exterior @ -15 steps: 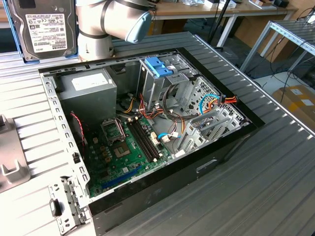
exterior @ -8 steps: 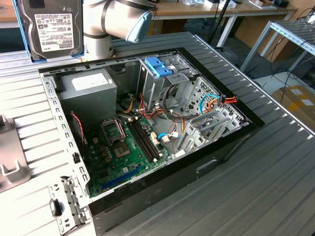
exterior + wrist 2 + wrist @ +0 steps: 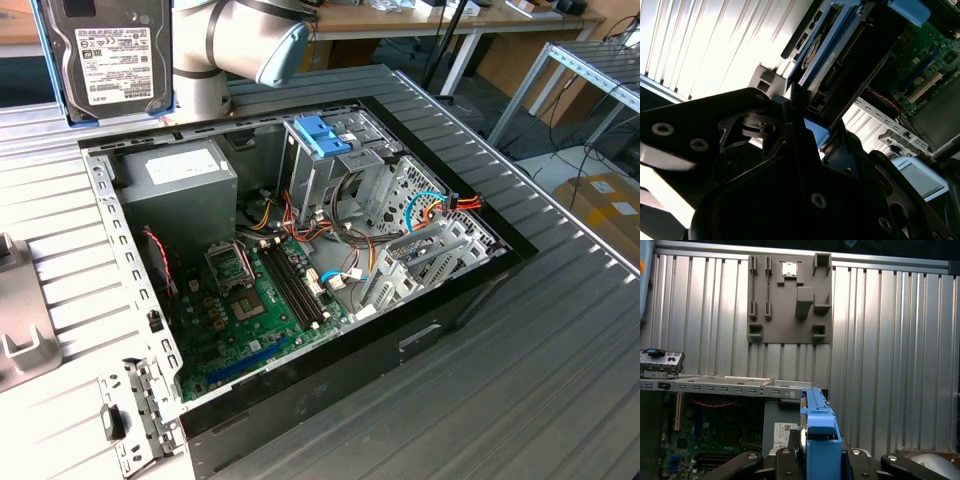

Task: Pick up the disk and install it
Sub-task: 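Pick up the disk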

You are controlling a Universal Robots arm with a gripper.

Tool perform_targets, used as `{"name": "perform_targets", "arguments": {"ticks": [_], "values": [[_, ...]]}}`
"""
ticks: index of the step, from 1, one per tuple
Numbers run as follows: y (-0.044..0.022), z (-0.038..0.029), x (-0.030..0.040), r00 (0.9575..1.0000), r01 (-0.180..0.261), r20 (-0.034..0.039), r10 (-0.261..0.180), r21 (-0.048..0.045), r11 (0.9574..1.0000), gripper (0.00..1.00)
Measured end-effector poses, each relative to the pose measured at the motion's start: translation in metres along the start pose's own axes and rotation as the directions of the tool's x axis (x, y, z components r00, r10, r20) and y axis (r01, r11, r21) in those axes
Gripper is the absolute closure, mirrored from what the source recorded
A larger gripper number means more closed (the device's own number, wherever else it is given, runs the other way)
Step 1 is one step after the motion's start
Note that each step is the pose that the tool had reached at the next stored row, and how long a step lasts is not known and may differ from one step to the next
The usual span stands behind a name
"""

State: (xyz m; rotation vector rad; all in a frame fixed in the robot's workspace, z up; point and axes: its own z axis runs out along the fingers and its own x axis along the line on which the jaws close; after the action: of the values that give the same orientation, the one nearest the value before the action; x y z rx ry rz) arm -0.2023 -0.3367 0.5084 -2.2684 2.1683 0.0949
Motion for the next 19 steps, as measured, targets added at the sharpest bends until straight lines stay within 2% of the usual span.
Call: {"name": "perform_targets", "arguments": {"ticks": [19], "values": [[-0.0091,-0.0004,0.0006,1.0,0.0,0.0,0.0,0.0,1.0,0.63]]}}
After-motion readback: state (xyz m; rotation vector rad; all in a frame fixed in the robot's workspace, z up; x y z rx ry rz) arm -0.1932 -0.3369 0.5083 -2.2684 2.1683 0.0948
